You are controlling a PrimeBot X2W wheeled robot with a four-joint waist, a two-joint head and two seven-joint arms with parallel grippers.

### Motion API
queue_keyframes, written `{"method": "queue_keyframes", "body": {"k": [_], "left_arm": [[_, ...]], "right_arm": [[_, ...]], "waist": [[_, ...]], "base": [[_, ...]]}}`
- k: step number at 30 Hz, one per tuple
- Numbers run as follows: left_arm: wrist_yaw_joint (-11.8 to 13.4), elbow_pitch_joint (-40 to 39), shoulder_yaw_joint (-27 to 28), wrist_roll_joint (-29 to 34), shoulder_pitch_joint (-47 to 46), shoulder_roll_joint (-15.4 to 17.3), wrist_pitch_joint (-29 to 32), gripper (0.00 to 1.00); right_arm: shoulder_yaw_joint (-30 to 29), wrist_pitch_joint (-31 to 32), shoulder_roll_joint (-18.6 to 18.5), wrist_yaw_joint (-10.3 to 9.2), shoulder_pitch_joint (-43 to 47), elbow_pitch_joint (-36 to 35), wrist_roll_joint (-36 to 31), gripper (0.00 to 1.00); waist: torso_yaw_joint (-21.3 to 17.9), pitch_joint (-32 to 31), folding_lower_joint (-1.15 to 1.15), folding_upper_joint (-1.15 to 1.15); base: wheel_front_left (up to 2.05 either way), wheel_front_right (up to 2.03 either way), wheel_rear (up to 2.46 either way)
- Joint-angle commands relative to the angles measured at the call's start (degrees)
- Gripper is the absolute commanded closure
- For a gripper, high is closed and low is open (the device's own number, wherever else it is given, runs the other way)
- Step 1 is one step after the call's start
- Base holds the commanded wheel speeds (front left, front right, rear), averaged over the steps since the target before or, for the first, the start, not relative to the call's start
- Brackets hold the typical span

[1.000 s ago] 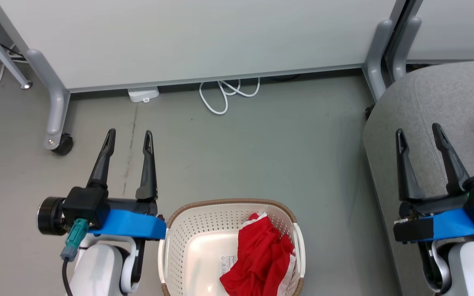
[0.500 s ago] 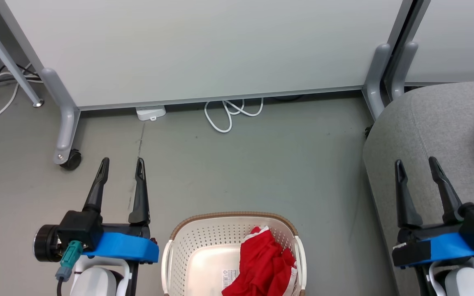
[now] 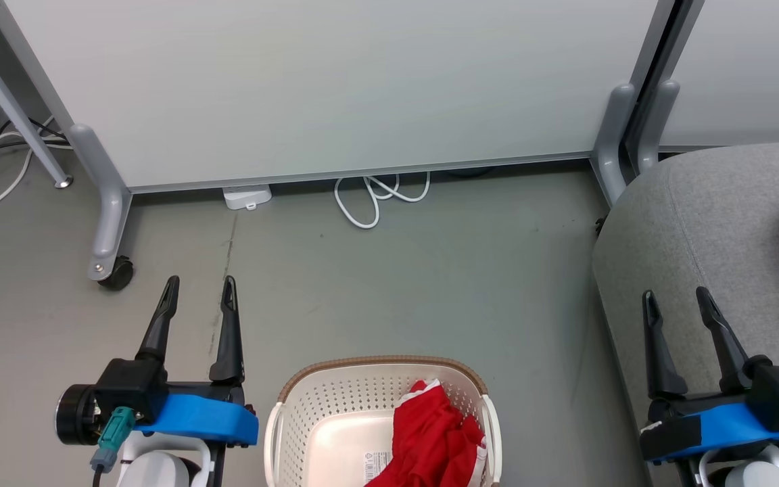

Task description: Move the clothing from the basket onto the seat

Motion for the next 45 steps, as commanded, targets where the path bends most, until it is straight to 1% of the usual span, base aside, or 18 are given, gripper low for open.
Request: {"method": "queue_keyframes", "body": {"k": [1,5,11,15,19,30,31,32,33,39,45], "left_arm": [[-0.4,0.1,0.3,0.5,0.4,-0.1,-0.3,0.00],[-0.4,0.2,0.1,0.2,0.3,-0.1,-0.3,0.00],[-0.9,1.3,-1.8,1.2,-2.4,-0.1,-0.3,0.00],[-1.1,3.2,-3.5,1.5,-5.1,0.0,-0.3,0.00],[-1.1,5.4,-5.8,2.0,-8.4,0.9,-0.3,0.00],[-1.2,14.8,-19.0,-0.8,-17.1,5.4,-0.3,0.00],[-1.2,14.8,-19.0,-0.8,-17.1,5.4,-0.3,0.00],[-1.2,16.5,-21.4,-1.4,-18.7,6.2,-0.3,0.00],[-1.2,16.5,-21.4,-1.4,-18.7,6.2,-0.3,0.00],[-1.2,22.0,-29.1,-3.5,-23.1,7.9,-0.3,0.00],[-1.2,27.2,-36.0,-5.7,-27.6,8.7,-0.3,0.00]], "right_arm": [[0.0,-0.2,0.2,0.01,0.9,0.2,0.3,0.00],[0.0,-0.2,0.2,0.01,0.8,0.3,0.4,0.00],[0.4,-0.2,0.2,0.01,-0.9,0.1,1.0,0.00],[0.4,-0.2,0.2,0.01,-2.1,-0.3,1.0,0.00],[0.4,-0.2,0.2,0.01,-3.7,-0.9,0.9,0.00],[0.5,-0.2,0.2,0.01,-8.6,-2.2,0.1,0.00],[0.5,-0.2,0.2,0.01,-8.6,-2.2,0.1,0.00],[0.6,-0.2,0.2,0.01,-9.4,-2.4,0.0,0.00],[0.6,-0.2,0.2,0.01,-9.4,-2.4,0.0,0.00],[1.2,-0.2,0.2,0.01,-11.8,-3.2,-0.1,0.00],[2.0,-0.2,0.2,0.01,-14.5,-4.1,-0.2,0.00]], "waist": [[-0.1,-0.1,0.00,0.00],[-0.3,0.0,0.00,0.00],[-0.9,1.5,0.00,0.00],[-1.9,3.3,0.00,0.00],[-3.2,5.9,0.00,0.00],[-6.7,14.3,0.00,0.00],[-6.7,14.3,0.00,0.00],[-7.3,15.8,0.00,0.00],[-7.3,15.8,0.00,0.00],[-8.7,20.6,0.00,0.00],[-9.8,25.5,0.00,0.00]], "base": [[0.00,0.00,0.00],[0.00,0.00,0.00],[0.00,0.00,0.00],[0.00,0.00,0.00],[0.00,0.00,0.00],[0.00,0.00,0.00],[0.00,0.00,0.00],[0.00,0.00,0.00],[0.00,0.00,0.00],[0.00,0.00,0.00],[0.00,0.00,0.00]]}}
